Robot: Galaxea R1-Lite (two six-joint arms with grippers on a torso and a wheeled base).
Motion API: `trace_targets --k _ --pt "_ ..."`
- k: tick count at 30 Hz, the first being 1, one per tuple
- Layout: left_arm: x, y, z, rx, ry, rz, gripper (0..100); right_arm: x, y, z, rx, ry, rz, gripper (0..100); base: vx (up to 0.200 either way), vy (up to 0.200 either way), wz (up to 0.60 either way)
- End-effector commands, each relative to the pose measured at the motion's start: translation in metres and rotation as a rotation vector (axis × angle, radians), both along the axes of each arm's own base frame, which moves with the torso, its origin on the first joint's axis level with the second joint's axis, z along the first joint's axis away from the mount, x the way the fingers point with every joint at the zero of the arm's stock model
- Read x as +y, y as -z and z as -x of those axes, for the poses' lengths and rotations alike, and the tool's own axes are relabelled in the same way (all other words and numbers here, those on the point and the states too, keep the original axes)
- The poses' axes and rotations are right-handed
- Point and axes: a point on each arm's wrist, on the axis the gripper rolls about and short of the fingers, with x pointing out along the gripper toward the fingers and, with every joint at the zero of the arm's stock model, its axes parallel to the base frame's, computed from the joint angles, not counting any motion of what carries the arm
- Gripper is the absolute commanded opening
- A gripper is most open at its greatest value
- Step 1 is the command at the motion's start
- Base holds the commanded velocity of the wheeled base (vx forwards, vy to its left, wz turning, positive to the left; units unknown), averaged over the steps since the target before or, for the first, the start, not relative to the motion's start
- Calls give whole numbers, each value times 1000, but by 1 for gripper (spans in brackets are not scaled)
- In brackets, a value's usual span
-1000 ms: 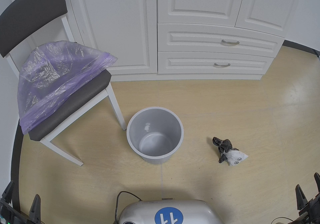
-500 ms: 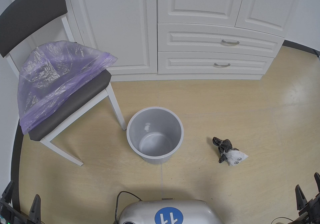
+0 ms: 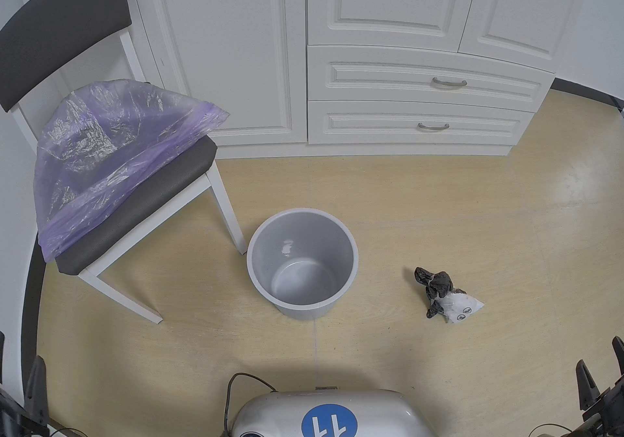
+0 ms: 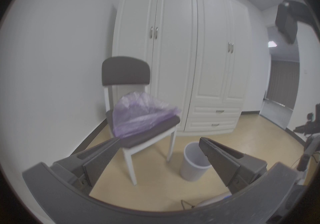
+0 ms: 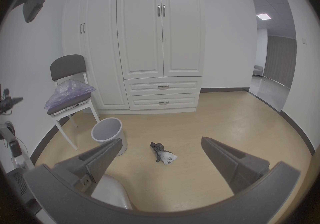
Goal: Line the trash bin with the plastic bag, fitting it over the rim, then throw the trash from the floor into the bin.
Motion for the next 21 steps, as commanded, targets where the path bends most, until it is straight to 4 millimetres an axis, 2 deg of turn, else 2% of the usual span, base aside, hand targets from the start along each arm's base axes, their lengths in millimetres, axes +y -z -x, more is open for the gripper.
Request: trace_targets --k 1,10,13,15,21 --pt "-1 -30 11 -63 77 -15 100 0 5 0 -5 -8 17 100 0 0 0" --pt "-1 -27 1 54 30 -213 100 0 3 0 -11 -2 16 100 0 0 0" --pt "-1 -32 -4 83 23 -230 100 0 -20 6 -122 -20 32 100 0 0 0" --pt "-1 -43 -9 97 26 -230 100 2 -57 12 -196 -104 35 100 0 0 0" --pt "-1 -52 -15 128 24 -231 100 3 -78 -4 -99 -157 -21 100 0 0 0"
